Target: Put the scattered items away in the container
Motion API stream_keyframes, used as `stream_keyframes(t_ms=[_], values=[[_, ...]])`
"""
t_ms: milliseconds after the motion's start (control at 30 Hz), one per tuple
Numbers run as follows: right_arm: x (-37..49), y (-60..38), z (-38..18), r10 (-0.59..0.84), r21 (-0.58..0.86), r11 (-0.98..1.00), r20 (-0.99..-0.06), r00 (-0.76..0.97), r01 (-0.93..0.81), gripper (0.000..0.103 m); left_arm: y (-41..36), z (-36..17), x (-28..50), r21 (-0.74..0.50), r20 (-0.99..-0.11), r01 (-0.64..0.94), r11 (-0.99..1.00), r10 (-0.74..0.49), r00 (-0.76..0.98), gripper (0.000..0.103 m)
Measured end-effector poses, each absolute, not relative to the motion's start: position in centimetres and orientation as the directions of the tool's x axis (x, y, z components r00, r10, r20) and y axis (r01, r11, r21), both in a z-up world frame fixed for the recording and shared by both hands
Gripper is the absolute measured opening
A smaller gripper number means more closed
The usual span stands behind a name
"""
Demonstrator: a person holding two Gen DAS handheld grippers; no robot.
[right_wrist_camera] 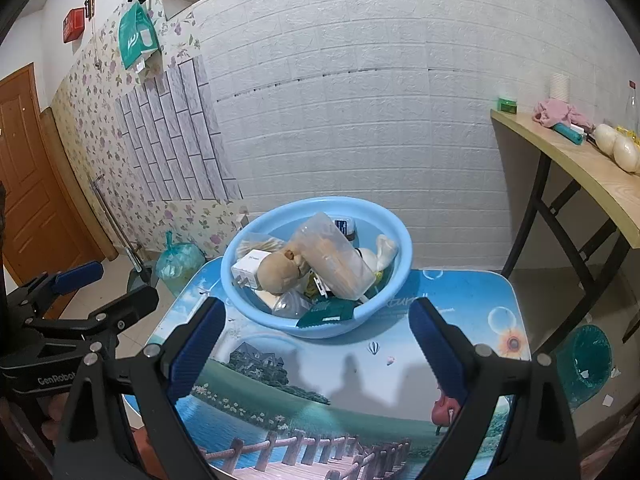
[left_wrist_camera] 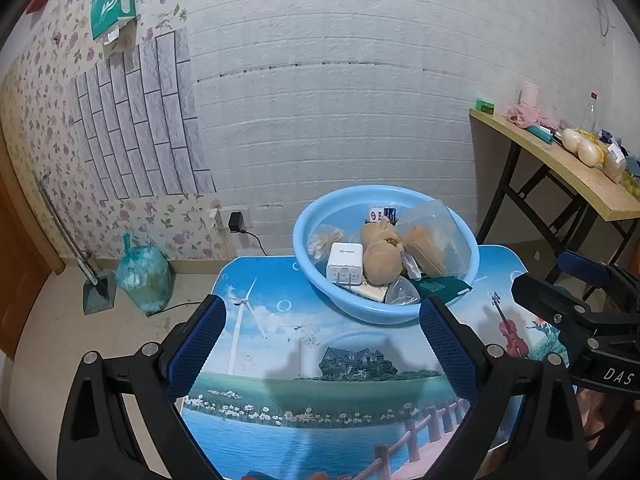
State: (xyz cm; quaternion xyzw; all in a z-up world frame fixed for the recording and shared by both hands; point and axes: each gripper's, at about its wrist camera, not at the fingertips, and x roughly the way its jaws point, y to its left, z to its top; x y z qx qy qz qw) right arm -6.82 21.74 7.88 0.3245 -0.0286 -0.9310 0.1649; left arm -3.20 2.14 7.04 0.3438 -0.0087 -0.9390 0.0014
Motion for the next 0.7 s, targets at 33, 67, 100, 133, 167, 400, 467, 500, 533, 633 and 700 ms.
stream_keyframes(t_ms=[33,67,100,133,167,400,467,500,533,633,700], values=[[-6.9,21.7,7.9,-0.325,0.159,-0.944,-0.596,-0.734,0.289,0.095,2.1,7.0,-3.2,0.018,-0.646,-0.004,-1.000,-0.008,-0.763,0.098],[-6.9,21.7,7.9,-0.326,0.159,-0.944,-0.597,-0.733,0.290,0.095,2.2,7.0,-3.2,0.019,-0.646,-0.005,-1.000,-0.009,-0.763,0.098],[-6.9,21.7,7.8,-0.326,0.159,-0.944,-0.598,-0.732,0.290,0.095,2.2,6.9,-3.2,0.020,-0.647,-0.005,-1.000,-0.009,-0.762,0.098],[-7.0,21.7,7.8,-0.327,0.160,-0.943,-0.599,-0.731,0.290,0.095,2.3,6.9,-3.2,0.021,-0.648,-0.005,-1.000,-0.010,-0.762,0.098],[-7.0,21.6,7.7,-0.328,0.161,-0.943,-0.601,-0.729,0.291,0.095,2.2,6.9,-3.3,0.022,-0.649,-0.003,-1.000,-0.012,-0.761,0.098],[-7.3,21.5,7.5,-0.327,0.159,-0.943,-0.608,-0.724,0.293,0.095,1.8,6.6,-3.6,0.012,-0.656,0.018,-1.000,-0.022,-0.755,0.098],[-7.4,21.5,7.3,-0.326,0.159,-0.943,-0.609,-0.723,0.292,0.095,1.9,6.6,-3.6,0.015,-0.655,0.021,-1.000,-0.025,-0.756,0.098],[-7.5,21.5,7.3,-0.326,0.160,-0.943,-0.610,-0.722,0.290,0.095,1.9,6.6,-3.6,0.017,-0.654,0.020,-1.000,-0.026,-0.756,0.098],[-7.5,21.4,7.2,-0.326,0.160,-0.943,-0.611,-0.722,0.290,0.095,1.9,6.6,-3.6,0.017,-0.655,0.020,-1.000,-0.026,-0.755,0.098],[-7.6,21.4,7.0,-0.322,0.159,-0.945,-0.615,-0.720,0.287,0.095,2.0,6.5,-3.6,0.017,-0.656,0.017,-1.000,-0.024,-0.755,0.098],[-7.7,21.5,6.8,-0.322,0.161,-0.945,-0.617,-0.718,0.285,0.095,2.1,6.4,-3.7,0.019,-0.657,0.014,-1.000,-0.023,-0.753,0.098]])
